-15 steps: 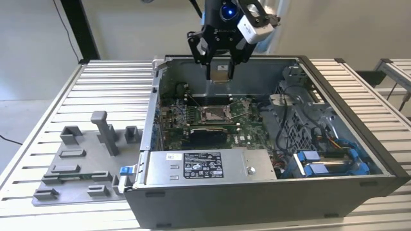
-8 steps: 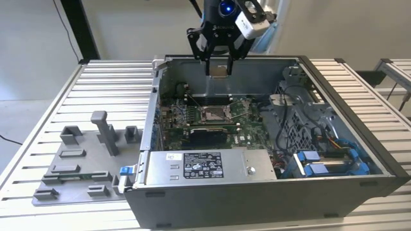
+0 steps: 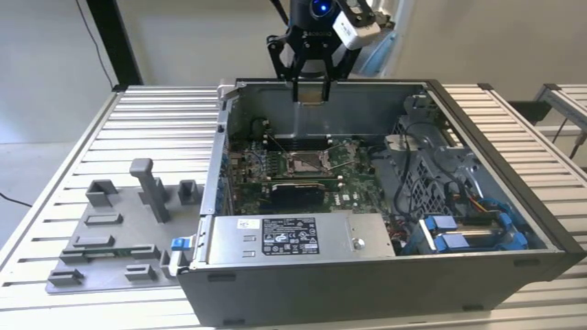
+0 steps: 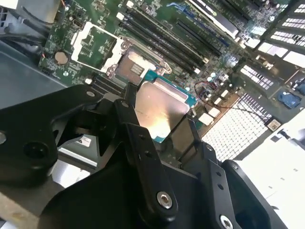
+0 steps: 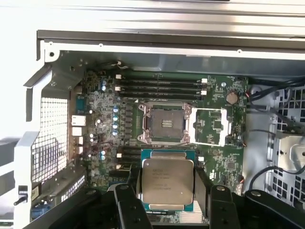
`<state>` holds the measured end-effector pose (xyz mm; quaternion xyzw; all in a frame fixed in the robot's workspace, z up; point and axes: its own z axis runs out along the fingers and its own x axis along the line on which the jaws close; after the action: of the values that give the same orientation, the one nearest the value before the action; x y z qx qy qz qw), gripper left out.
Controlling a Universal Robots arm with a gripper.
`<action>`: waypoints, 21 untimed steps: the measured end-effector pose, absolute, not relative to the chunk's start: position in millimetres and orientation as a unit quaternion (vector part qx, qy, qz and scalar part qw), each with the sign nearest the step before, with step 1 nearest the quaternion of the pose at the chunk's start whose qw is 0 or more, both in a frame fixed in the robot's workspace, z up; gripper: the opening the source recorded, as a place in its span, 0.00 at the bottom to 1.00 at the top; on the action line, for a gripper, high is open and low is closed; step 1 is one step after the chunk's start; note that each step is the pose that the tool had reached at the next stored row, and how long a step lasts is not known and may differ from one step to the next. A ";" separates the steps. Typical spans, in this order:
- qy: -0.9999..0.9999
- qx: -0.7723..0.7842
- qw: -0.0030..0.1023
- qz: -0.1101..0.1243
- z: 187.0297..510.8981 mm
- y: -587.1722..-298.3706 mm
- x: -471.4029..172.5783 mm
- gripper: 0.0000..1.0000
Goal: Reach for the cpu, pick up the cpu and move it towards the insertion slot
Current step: 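Pick up the cpu and move it towards the insertion slot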
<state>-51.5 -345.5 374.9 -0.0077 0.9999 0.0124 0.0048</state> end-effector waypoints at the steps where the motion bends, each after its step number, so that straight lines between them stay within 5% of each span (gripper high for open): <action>1: 1.000 -0.008 0.005 0.012 374.8 -342.8 -51.5 0.00; 21: 1.000 -0.005 0.005 0.011 373.4 -317.4 -44.9 0.00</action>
<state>-44.9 -317.4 373.4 -0.0051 0.9999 0.0110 0.0047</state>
